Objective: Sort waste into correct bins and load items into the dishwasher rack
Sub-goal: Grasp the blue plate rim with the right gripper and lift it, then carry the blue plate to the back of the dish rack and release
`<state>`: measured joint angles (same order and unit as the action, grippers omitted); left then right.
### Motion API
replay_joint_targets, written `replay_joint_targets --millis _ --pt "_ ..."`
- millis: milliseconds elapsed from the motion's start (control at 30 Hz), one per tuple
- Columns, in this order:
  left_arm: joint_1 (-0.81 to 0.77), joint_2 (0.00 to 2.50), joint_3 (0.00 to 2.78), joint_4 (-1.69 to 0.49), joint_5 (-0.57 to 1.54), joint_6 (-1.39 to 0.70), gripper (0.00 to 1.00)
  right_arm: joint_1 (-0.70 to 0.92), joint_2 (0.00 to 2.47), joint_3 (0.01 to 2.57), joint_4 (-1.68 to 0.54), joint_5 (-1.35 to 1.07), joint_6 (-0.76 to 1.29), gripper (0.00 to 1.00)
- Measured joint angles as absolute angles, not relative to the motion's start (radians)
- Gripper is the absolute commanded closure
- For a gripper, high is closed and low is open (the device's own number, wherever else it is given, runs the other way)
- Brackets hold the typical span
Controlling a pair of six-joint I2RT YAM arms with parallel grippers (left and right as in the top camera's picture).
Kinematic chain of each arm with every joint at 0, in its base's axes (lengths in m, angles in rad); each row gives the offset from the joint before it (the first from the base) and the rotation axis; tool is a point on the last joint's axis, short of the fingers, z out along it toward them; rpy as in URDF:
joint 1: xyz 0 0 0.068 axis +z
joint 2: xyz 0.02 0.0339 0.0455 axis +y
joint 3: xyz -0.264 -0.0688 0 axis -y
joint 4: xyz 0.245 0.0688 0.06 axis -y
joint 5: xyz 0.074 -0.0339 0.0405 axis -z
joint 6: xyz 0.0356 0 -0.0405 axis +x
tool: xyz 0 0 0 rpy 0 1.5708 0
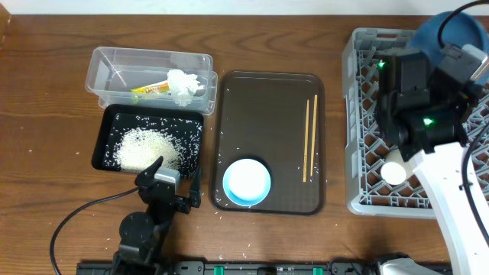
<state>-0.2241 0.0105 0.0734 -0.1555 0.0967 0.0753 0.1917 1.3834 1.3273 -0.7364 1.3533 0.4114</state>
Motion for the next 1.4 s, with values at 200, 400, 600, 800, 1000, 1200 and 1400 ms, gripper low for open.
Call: replay_joint_targets --millis 200,400,600,800,1000,1200,1400 --pt "-0.224 0.010 0.073 -0.155 0.097 0.075 0.10 0.112 1.531 1.326 -0.477 1.449 0.183 0.99" --pt "-0.224 0.010 0.073 -0.155 0.097 0.075 0.10 0.072 1.652 1.326 -0.293 1.501 -0.050 0.99" --pt "-0.224 0.010 0.073 -0.155 0.097 0.075 0.09 -0.012 1.695 1.326 -0.285 1.521 -0.162 0.99" --pt "-0.224 0.010 0.073 -0.155 0.097 0.075 0.10 -0.052 1.699 1.326 -0.286 1.475 -0.224 0.99" --pt "-0.224 0.010 0.073 -0.155 0.097 0.075 0.10 -0.052 1.762 1.326 -0.230 1.415 -0.319 0.99" --pt "-0.224 0.010 0.073 -0.155 0.097 0.075 0.10 -0.040 1.851 1.341 -0.036 1.438 -0.555 0.99" --pt "-0.224 0.010 0.073 -0.155 0.097 0.075 0.09 -0.032 1.875 1.351 0.096 1.436 -0.735 0.99"
